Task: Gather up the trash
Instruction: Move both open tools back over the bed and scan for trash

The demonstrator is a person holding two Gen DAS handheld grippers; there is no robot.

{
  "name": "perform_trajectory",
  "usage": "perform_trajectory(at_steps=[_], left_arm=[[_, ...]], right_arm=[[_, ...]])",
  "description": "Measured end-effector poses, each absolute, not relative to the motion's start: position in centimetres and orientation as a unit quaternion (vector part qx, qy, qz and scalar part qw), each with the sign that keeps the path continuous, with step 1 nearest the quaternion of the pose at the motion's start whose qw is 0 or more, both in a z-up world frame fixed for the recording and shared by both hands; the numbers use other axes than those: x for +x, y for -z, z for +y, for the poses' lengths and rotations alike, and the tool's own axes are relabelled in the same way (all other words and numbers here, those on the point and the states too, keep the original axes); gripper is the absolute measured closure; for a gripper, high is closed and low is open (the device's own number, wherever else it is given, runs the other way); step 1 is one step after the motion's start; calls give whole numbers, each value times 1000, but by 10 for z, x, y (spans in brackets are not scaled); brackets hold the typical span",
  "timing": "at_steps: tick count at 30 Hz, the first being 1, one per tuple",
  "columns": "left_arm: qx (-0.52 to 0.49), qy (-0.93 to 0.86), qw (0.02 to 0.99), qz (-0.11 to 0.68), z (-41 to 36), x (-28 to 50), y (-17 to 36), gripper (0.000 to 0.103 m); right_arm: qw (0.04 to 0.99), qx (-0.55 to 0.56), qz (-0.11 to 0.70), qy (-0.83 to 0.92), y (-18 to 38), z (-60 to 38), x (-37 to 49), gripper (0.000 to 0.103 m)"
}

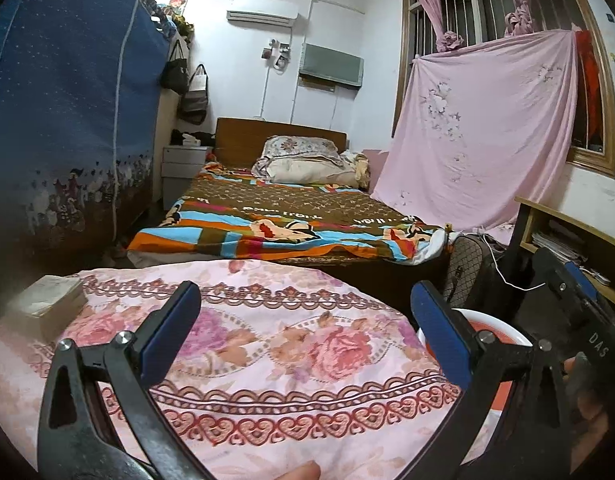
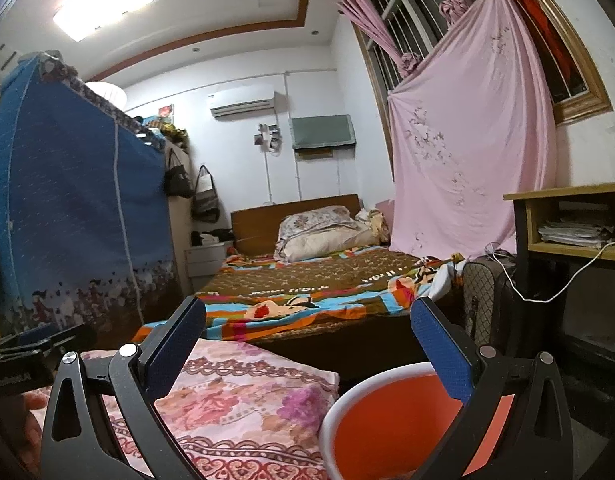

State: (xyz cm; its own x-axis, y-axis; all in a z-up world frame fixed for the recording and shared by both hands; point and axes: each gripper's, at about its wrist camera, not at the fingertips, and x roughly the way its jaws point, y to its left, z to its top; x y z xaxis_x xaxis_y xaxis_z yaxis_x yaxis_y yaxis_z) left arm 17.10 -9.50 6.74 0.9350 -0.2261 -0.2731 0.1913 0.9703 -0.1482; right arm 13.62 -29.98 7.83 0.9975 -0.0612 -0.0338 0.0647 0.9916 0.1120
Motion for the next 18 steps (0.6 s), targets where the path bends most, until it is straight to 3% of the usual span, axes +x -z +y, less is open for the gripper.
perform_trajectory(at_steps=[18], left_arm=[[-54, 66, 988, 126, -63, 142, -65, 12]], right_arm=[[999, 36, 0, 5, -82, -268, 116, 0]])
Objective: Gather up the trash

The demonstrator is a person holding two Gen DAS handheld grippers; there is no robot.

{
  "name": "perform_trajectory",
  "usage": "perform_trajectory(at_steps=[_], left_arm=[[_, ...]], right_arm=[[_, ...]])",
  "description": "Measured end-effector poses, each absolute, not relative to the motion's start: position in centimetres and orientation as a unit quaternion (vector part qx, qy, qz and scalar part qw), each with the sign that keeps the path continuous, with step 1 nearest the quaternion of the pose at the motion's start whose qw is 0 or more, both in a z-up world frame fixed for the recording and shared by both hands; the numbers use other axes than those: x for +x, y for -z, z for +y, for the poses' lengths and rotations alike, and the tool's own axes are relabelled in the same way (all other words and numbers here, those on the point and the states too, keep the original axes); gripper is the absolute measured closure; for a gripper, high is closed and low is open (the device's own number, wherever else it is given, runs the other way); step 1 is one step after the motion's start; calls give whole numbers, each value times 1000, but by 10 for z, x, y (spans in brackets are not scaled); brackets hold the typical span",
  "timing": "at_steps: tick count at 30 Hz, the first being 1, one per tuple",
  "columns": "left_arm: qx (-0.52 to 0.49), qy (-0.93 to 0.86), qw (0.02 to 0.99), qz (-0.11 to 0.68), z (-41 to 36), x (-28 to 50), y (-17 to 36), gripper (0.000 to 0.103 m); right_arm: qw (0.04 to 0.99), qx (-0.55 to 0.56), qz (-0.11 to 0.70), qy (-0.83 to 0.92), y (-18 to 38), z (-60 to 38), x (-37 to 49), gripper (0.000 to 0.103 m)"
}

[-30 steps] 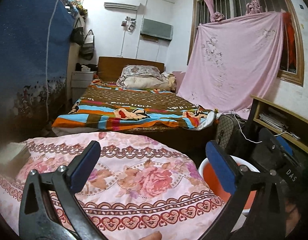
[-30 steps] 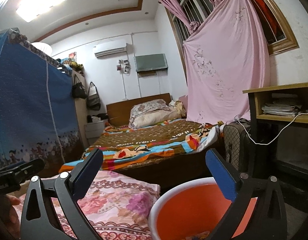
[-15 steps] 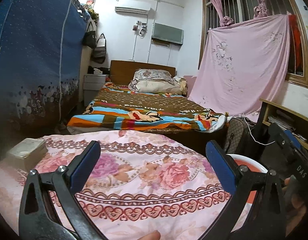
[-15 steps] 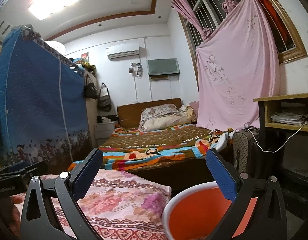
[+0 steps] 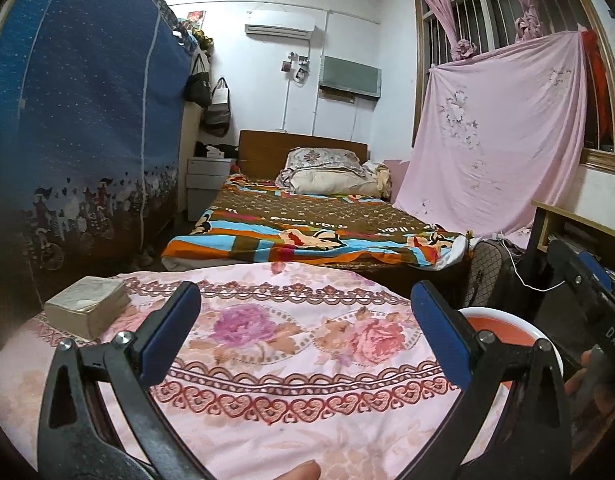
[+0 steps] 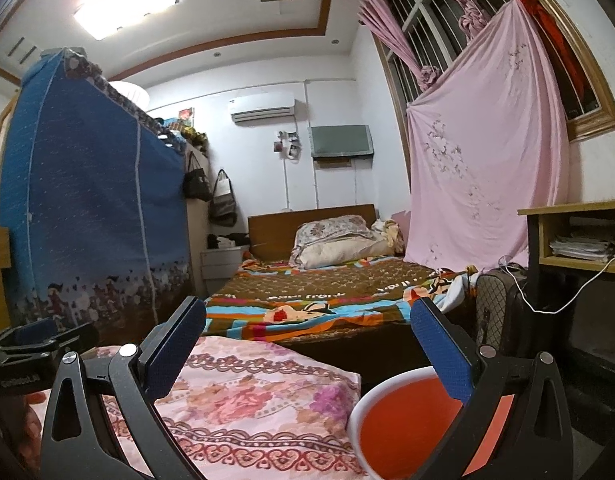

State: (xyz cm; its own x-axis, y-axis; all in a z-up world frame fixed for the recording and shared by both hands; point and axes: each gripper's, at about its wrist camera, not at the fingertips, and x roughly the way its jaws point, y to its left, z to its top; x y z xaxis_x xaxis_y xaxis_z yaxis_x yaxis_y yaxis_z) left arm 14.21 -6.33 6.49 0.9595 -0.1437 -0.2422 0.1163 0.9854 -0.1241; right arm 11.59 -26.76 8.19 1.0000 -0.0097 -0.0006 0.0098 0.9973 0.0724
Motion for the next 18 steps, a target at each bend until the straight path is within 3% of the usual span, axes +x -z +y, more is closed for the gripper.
perform_trajectory(at_steps=[18], left_arm=[[-58, 34, 992, 109, -27, 102, -68, 12]], right_arm=[[999, 28, 5, -22, -80, -231, 83, 0]])
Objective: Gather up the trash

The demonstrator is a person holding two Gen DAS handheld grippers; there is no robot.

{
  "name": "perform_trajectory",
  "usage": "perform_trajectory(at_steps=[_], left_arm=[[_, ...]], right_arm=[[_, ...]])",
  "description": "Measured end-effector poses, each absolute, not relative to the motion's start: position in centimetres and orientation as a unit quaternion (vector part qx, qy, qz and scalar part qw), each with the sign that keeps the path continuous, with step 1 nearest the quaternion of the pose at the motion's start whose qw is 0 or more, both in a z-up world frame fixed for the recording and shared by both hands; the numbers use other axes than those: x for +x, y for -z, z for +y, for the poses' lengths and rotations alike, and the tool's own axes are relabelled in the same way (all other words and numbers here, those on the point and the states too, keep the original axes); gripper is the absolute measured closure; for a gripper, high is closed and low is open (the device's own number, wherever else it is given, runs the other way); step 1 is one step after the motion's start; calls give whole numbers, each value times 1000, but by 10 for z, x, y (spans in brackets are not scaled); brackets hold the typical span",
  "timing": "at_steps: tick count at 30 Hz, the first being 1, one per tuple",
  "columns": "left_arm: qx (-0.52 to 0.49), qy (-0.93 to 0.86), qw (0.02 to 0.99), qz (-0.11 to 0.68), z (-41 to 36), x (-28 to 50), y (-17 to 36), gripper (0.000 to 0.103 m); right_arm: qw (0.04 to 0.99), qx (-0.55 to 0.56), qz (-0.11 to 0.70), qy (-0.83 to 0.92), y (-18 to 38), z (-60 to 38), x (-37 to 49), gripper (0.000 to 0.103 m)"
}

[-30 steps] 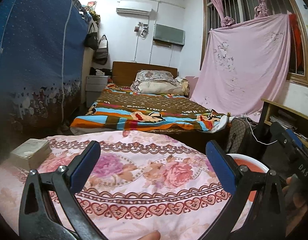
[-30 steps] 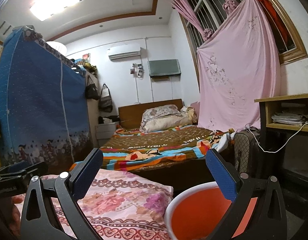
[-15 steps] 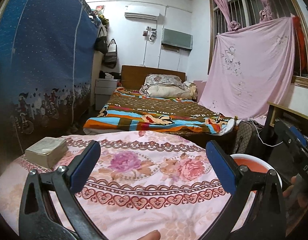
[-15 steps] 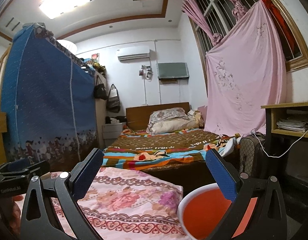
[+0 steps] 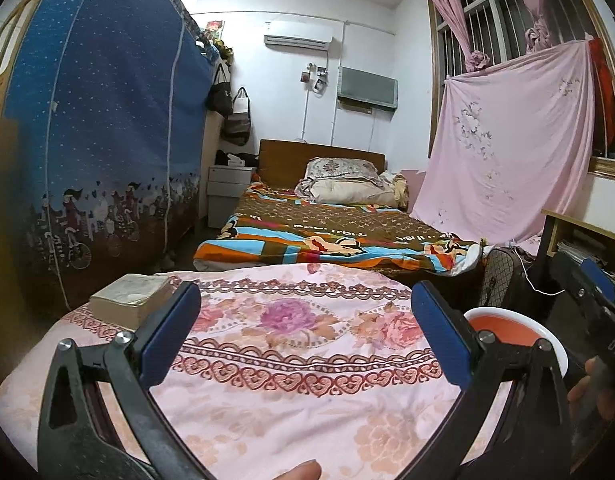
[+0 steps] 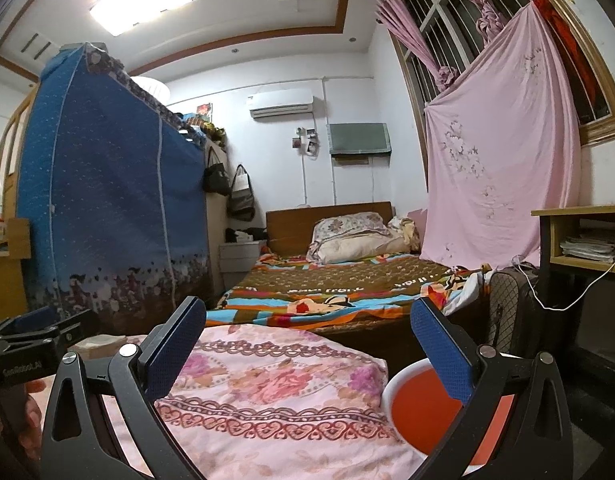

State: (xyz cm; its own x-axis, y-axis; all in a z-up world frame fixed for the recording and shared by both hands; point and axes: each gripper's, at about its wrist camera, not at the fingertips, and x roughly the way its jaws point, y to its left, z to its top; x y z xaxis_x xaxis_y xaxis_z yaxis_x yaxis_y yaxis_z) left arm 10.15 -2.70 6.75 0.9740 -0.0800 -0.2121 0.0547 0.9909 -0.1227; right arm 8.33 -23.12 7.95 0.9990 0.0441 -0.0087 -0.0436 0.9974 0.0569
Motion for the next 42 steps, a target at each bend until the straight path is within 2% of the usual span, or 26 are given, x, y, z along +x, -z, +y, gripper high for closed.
perform_trajectory(at_steps=[16, 42], left_arm=[[-55, 25, 993, 103, -8, 76, -59, 11], [-47, 16, 992, 116, 3, 52, -12, 11]], right_arm=[[999, 23, 0, -23, -74, -213, 57, 0], [1000, 9, 19, -16, -20, -200, 33, 0]])
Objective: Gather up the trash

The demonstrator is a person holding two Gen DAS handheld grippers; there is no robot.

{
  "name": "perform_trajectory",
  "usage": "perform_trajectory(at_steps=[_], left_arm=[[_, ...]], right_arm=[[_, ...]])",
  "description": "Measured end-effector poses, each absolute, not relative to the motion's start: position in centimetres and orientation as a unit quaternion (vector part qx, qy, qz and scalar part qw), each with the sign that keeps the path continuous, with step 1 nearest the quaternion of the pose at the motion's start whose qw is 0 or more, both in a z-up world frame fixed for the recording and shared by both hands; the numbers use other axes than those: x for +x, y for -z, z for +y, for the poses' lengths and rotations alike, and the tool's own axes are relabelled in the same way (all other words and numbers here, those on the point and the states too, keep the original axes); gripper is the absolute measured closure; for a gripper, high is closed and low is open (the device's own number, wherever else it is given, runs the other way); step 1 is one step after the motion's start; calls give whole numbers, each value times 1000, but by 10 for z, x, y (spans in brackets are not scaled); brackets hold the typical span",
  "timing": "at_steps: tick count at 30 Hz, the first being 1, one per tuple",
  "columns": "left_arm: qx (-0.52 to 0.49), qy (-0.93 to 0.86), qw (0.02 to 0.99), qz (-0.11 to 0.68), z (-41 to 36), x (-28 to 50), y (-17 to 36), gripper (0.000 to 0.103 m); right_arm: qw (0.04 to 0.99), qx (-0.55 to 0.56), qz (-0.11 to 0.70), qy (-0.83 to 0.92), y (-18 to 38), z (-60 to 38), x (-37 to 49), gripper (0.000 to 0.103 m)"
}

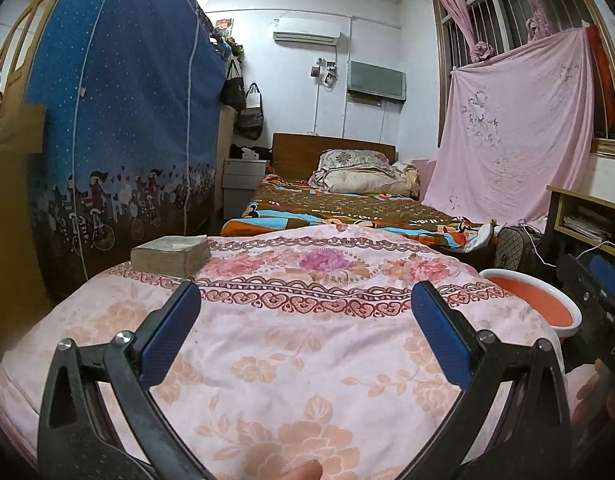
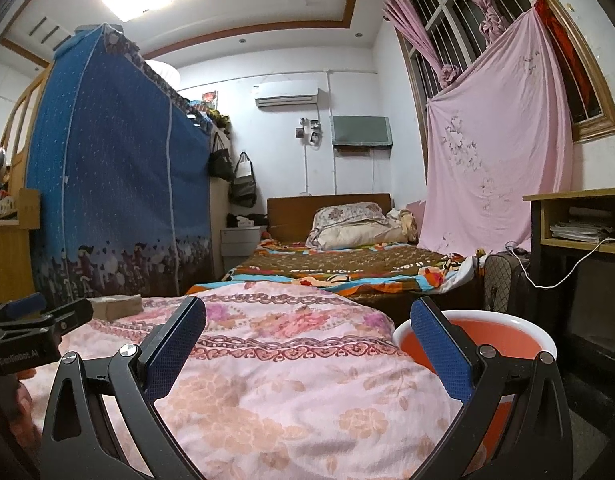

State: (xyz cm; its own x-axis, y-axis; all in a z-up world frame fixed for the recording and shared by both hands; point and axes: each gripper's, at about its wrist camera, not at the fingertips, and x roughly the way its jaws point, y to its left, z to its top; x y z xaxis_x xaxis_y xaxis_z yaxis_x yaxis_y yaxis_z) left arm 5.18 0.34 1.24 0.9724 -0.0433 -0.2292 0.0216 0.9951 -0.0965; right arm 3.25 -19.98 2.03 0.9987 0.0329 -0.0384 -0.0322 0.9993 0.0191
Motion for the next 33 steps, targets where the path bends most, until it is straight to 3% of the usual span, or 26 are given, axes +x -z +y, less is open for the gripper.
perform_trajectory(at_steps=[33], left_arm=[[-44, 6, 992, 115, 11, 52, -7, 11]], right_arm=[[999, 2, 42, -19, -10, -196, 39, 0]])
